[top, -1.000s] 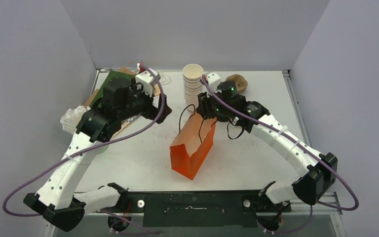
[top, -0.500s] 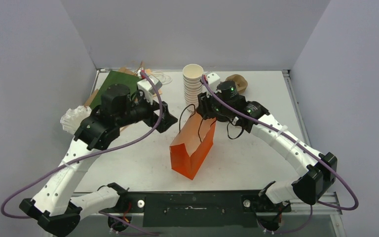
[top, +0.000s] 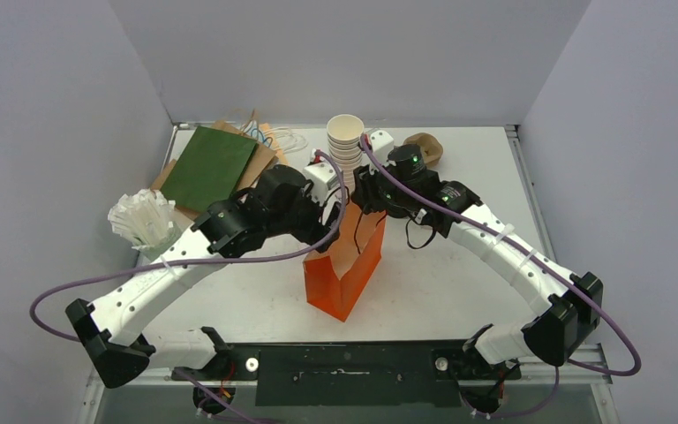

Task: Pack the takeout coffee
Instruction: Open the takeout bag at the center of the board.

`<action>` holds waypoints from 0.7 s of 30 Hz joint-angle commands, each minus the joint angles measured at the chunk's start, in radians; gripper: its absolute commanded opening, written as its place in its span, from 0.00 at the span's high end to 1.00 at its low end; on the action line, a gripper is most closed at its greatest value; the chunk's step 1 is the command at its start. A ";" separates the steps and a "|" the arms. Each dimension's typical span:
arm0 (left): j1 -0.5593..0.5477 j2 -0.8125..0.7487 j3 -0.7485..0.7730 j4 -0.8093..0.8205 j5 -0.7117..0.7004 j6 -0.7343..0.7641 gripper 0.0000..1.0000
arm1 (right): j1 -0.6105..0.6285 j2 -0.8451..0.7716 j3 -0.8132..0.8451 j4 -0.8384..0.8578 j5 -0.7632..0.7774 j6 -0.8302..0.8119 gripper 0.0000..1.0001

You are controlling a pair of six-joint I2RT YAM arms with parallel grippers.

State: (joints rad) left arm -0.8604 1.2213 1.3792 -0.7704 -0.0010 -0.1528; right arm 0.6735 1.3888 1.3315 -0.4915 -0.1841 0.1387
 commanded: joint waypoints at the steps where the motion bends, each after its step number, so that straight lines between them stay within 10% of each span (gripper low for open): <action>1: -0.002 0.038 0.055 -0.034 -0.141 -0.027 0.27 | -0.002 0.006 0.029 0.012 0.004 -0.005 0.63; 11: -0.002 0.066 0.082 -0.023 -0.130 0.019 0.98 | -0.001 0.004 0.125 -0.145 -0.016 -0.018 0.23; 21: -0.002 0.059 0.128 -0.040 -0.112 0.046 1.00 | 0.030 0.018 0.159 -0.253 -0.040 -0.062 0.14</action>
State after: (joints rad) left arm -0.8604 1.2945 1.4506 -0.8143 -0.1200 -0.1276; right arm 0.6876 1.3891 1.4414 -0.6968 -0.2173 0.1001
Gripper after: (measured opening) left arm 0.008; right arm 0.869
